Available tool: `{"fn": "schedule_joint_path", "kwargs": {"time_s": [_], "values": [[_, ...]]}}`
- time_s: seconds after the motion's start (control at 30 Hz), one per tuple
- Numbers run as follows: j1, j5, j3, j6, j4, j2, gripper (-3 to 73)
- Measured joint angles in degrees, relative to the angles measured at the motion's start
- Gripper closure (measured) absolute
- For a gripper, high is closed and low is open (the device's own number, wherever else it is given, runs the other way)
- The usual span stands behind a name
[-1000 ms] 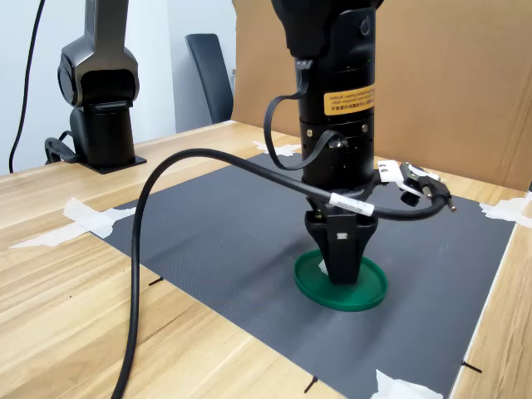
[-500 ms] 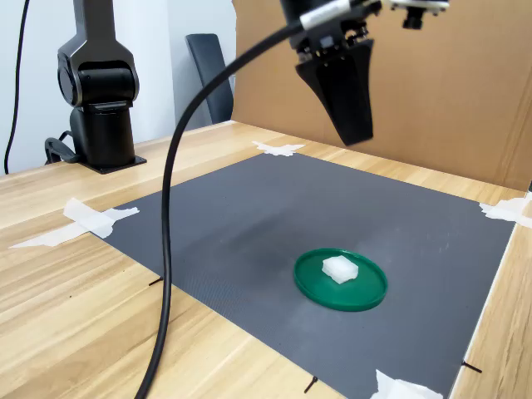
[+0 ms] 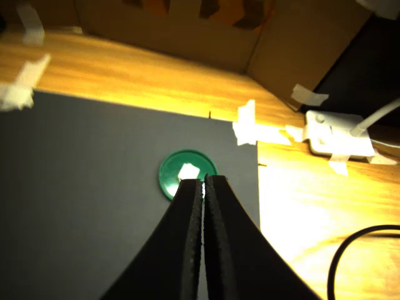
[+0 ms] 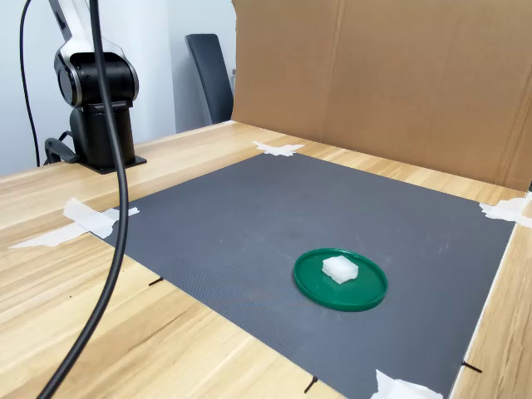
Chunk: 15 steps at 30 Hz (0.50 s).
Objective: Grasp a white terminal and put it in the green lid.
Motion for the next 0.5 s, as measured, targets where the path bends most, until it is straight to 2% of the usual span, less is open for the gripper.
{"fn": "schedule_joint_path", "kwargs": {"time_s": [0.17, 0.27, 0.37, 0.43, 0.5], "values": [[0.00, -3.68, 9.75, 10.16, -0.06, -14.86, 72.1], [0.00, -4.57, 13.71, 14.43, -0.25, -19.09, 72.1], [0.00, -4.80, 20.10, 22.10, -3.27, -25.96, 72.1], [0.00, -4.26, 24.79, 24.78, -5.74, -28.54, 72.1], [0.00, -2.96, 28.96, 25.29, -6.57, -30.57, 72.1]]}}
